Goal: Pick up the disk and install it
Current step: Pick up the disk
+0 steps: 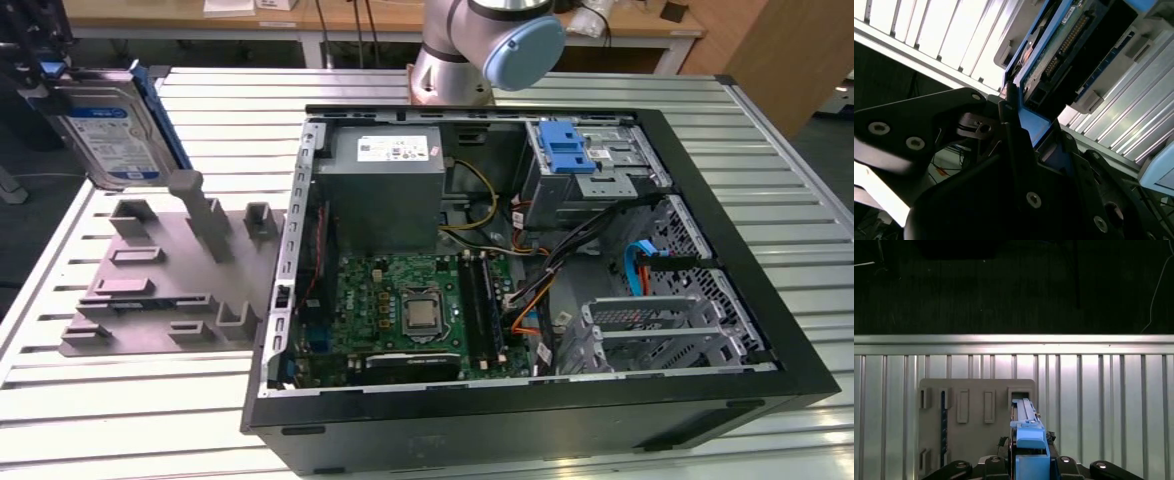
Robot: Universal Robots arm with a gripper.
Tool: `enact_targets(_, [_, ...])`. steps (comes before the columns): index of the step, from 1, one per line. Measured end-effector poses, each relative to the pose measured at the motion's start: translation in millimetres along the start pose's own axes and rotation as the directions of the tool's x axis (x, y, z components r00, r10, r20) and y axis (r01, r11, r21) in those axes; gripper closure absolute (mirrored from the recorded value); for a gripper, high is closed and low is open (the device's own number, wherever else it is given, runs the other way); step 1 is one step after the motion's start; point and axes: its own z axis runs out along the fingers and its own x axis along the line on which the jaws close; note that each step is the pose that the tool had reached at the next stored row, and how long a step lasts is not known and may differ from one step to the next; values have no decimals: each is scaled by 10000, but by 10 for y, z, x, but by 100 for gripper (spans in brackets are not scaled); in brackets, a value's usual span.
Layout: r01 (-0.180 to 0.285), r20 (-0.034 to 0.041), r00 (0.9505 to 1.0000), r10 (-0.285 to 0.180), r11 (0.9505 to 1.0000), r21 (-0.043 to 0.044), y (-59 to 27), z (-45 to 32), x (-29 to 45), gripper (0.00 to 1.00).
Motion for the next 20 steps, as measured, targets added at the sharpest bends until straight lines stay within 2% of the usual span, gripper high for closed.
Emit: enact_targets(20, [0, -1, 10000, 0, 10000, -1, 11, -446, -4, 64])
